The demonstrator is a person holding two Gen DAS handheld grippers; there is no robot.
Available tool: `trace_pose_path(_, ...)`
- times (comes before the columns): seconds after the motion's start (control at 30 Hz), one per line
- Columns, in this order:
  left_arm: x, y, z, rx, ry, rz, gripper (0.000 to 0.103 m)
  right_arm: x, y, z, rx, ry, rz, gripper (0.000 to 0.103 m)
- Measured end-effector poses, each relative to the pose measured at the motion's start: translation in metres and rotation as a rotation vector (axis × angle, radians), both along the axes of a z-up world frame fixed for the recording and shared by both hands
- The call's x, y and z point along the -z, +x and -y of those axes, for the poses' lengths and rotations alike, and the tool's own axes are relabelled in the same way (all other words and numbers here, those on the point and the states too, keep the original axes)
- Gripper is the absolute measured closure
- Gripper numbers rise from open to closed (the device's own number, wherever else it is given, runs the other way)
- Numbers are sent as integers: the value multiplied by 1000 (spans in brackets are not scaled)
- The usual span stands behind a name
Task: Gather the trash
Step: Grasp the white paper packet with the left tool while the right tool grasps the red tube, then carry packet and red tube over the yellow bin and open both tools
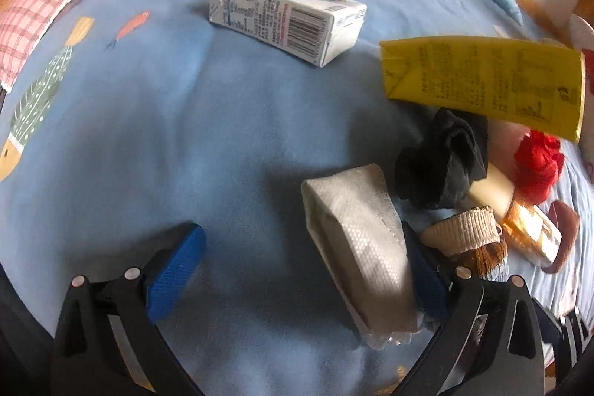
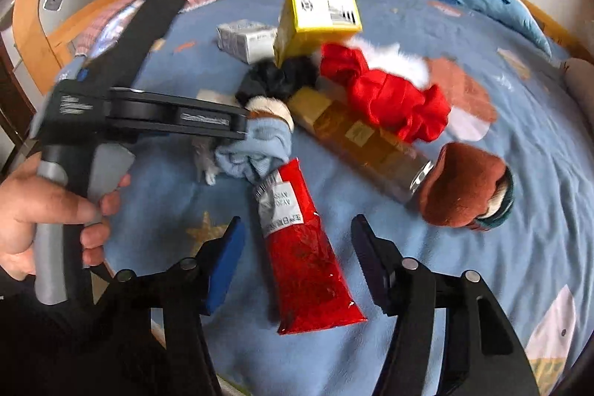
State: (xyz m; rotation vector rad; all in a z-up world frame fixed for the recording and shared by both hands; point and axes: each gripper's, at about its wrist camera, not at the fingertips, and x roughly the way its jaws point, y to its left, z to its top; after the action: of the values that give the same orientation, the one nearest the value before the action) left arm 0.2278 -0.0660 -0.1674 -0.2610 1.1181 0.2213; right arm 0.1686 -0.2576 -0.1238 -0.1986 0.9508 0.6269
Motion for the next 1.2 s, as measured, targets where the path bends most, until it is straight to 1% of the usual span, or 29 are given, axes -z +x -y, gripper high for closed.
trace_pose_path(0.03,0,-1,-1,8,-1,6,4,2,1,-1,-5,-6,-6,46)
trace_pose_path(0.1,-1,-5,-4,27,-1,21,7,8,1,-4,-16,-29,-21,62)
trace_pose_path(0.13,-2,-10,-5,36,-1,32,11,10,1,-5,-15,-42,-19,64)
trace_pose_path(0.17,-3,-14,-6,42,3,41,18,10,1,-6,-16,-47,-15,65)
trace_pose_path(0.2,-6,-20,-9,47,8,57,22,10,-1,-7,-14,-57,-5,66)
trace_pose_path(0.27,-8,-25,-15,48,3,76,42,8,-3,-10,-10,-67,14,69)
trace_pose_path(0.3,-9,-27,-18,50,-4,85,46,7,-5,-11,-6,-71,23,69)
trace_pose_path(0.37,-10,-22,-27,60,-30,107,61,6,-8,-13,-1,-73,33,70)
trace_pose_path(0.47,-12,-23,-36,79,-79,131,65,3,-12,-17,1,-59,37,71)
trace_pose_path(0.57,-11,-21,-39,108,-102,157,67,0,-17,-24,6,-48,32,71)
trace_pose_path(0.67,-9,-24,-45,148,-128,176,69,1,-13,-26,31,-30,13,71)
trace_pose_path(0.77,-8,-30,-48,193,-127,189,70,1,-7,-27,72,-4,-6,71)
trace_pose_path(1.03,-18,-49,-53,337,-115,237,71,-14,-4,-23,140,67,-1,71)
trace_pose_path(1.2,-30,-65,-54,391,-90,270,71,-20,-11,-30,152,65,8,71)
